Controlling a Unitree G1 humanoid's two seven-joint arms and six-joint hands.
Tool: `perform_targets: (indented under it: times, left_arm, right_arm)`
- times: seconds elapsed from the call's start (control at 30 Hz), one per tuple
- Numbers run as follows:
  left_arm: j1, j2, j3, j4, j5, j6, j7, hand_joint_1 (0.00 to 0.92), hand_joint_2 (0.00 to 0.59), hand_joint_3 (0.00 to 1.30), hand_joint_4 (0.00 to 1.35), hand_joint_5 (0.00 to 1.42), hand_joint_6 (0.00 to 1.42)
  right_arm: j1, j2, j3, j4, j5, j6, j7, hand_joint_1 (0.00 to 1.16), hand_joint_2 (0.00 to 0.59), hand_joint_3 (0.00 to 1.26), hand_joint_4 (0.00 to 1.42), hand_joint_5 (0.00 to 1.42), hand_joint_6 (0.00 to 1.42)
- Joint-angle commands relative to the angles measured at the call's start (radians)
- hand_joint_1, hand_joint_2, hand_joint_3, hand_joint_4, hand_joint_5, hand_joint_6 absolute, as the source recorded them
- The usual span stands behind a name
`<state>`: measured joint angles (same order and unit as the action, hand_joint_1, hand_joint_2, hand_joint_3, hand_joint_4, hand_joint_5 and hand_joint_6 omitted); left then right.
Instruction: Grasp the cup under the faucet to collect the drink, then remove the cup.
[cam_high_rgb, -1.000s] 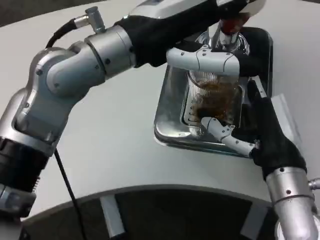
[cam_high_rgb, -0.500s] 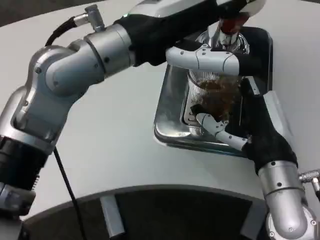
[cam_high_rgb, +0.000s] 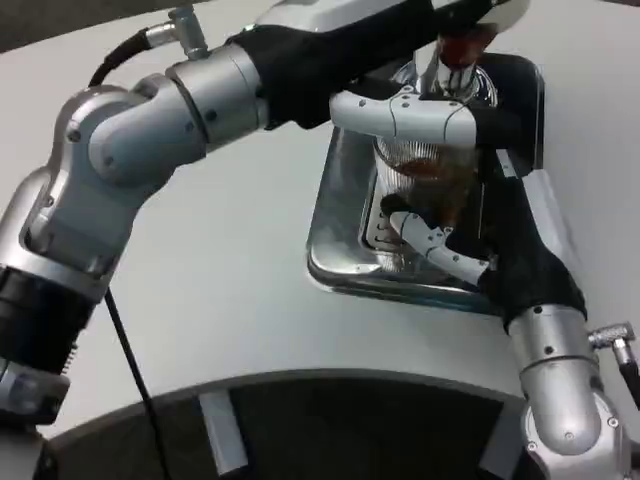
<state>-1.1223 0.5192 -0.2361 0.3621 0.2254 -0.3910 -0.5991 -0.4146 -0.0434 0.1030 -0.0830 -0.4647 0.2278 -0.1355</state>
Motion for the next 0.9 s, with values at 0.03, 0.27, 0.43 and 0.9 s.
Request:
perform_targets:
  times: [0.03, 0.27, 0.43, 0.9]
  left_arm:
    - [0.023, 0.015, -0.028, 0.042, 0.032, 0.012, -0.049, 0.000, 0.051, 0.01, 0.00, 0.00, 0.09]
    - [0.020, 0.016, -0.030, 0.057, 0.034, 0.003, -0.048, 0.000, 0.053, 0.01, 0.00, 0.00, 0.09]
    - [0.019, 0.017, -0.029, 0.062, 0.035, -0.003, -0.047, 0.000, 0.055, 0.01, 0.00, 0.00, 0.09]
    - [0.022, 0.032, -0.027, 0.053, 0.034, -0.003, -0.053, 0.000, 0.055, 0.01, 0.00, 0.00, 0.09]
  right_arm:
    - [-0.010, 0.010, 0.007, 0.028, 0.018, -0.006, -0.009, 0.69, 0.248, 0.00, 0.00, 0.00, 0.02]
    - [-0.026, 0.010, 0.011, 0.055, 0.028, -0.005, -0.021, 0.69, 0.248, 0.00, 0.00, 0.00, 0.02]
    - [-0.037, 0.016, 0.017, 0.062, 0.028, 0.003, -0.027, 0.69, 0.248, 0.00, 0.00, 0.00, 0.02]
    - [-0.075, 0.033, 0.042, 0.080, 0.010, 0.057, -0.049, 0.69, 0.248, 0.00, 0.00, 0.00, 0.02]
